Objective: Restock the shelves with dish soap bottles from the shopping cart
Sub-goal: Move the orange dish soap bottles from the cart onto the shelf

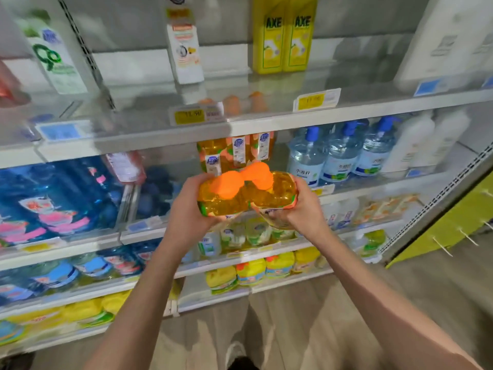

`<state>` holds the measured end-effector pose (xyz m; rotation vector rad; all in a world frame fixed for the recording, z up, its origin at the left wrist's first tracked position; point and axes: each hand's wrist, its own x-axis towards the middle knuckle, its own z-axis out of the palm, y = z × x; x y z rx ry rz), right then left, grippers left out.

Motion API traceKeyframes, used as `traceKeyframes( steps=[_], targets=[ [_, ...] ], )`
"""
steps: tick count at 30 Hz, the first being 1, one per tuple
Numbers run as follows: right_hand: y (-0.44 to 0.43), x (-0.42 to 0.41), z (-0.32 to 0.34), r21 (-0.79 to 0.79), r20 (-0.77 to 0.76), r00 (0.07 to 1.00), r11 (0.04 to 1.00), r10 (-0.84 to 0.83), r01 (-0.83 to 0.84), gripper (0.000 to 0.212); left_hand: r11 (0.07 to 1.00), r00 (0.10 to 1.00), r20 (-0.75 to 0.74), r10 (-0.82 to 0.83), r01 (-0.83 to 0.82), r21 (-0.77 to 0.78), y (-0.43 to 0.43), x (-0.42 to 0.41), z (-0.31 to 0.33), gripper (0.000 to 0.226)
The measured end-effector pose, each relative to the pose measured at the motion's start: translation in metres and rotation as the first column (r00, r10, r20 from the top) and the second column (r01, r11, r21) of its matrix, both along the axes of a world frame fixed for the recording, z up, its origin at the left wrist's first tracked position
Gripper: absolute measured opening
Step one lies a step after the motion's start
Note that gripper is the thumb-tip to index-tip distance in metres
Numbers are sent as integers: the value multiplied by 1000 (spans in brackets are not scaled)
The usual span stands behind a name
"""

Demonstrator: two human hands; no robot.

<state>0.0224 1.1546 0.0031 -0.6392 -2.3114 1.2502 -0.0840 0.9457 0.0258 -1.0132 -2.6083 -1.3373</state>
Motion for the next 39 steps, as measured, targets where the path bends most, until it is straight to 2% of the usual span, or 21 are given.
traceKeyframes(
  steps=[5,8,12,17,24,31,36,39],
  targets=[
    [27,-56,-16,20,-71,997,1000,14,-13,82,997,996,-84,-7,13,75,23,-43,-20,75],
    [38,-91,-28,35,-105,994,999,27,-23,85,993,997,-83,9,0,115,33,-67,-33,78],
    [48,-128,-44,41,-91,996,999,22,-18,86,991,999,-29,34,-30,129,44,-98,-53,85],
    [59,-158,-64,10,-70,997,1000,16,-15,82,991,997,52,53,-59,119,56,-126,-75,80],
    [80,-188,-79,-7,5,999,999,31,-31,79,978,959,261,110,-151,143,59,-166,-104,82],
    [102,-214,-102,-185,-8,999,982,47,-47,79,991,932,360,-45,-5,136,65,-192,-98,81],
    [97,-237,-112,-201,-19,988,968,151,-151,76,984,922,383,-53,-18,179,66,-199,-110,91],
    [91,-245,-115,-143,-25,994,984,106,-109,67,986,947,321,-22,-33,165,66,-198,-114,95]
  ],
)
